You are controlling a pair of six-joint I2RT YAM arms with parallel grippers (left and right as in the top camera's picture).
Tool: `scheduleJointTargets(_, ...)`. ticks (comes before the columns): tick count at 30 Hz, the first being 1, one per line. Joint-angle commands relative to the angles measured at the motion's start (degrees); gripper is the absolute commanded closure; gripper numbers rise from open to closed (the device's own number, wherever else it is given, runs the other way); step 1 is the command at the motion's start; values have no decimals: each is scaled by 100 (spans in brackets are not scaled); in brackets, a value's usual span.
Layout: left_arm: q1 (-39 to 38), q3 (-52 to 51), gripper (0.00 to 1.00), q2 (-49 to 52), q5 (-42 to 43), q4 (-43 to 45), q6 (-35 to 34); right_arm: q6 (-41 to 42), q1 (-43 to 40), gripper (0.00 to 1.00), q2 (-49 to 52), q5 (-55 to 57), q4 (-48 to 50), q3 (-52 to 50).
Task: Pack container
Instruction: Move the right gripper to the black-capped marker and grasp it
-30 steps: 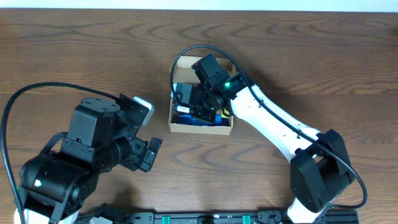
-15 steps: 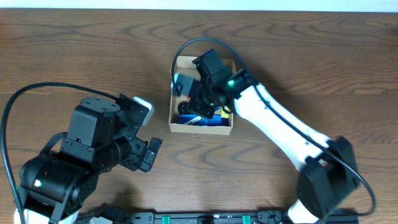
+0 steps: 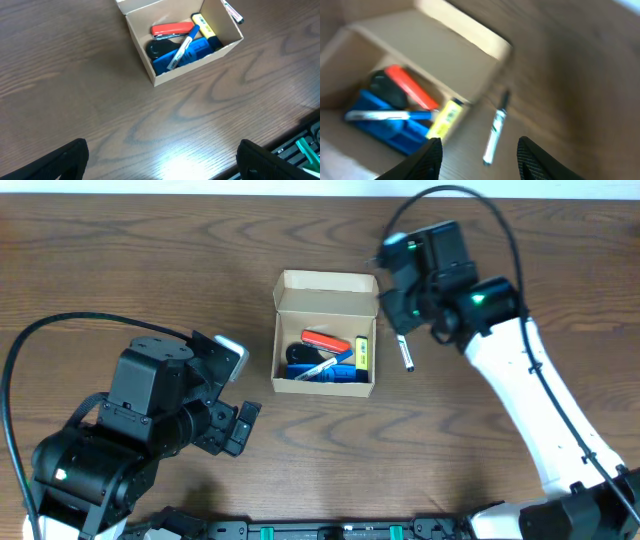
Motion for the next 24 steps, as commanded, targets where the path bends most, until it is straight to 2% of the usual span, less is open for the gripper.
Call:
scheduleJointTargets(1, 20, 35, 5, -22, -26, 0, -22, 721, -352, 46, 63, 101, 136, -439)
scheduleJointTargets(15, 20, 35, 5, -22, -26, 0, -22, 1062, -492, 36, 142, 31, 2627, -2909)
scheduleJointTargets(20, 20, 35, 5, -22, -26, 0, -22, 1058, -492, 27, 234, 31, 3298, -3407)
scheduleJointTargets(24, 20, 35, 5, -22, -26, -2, -22, 1058, -492, 23, 393, 31, 3644, -3602)
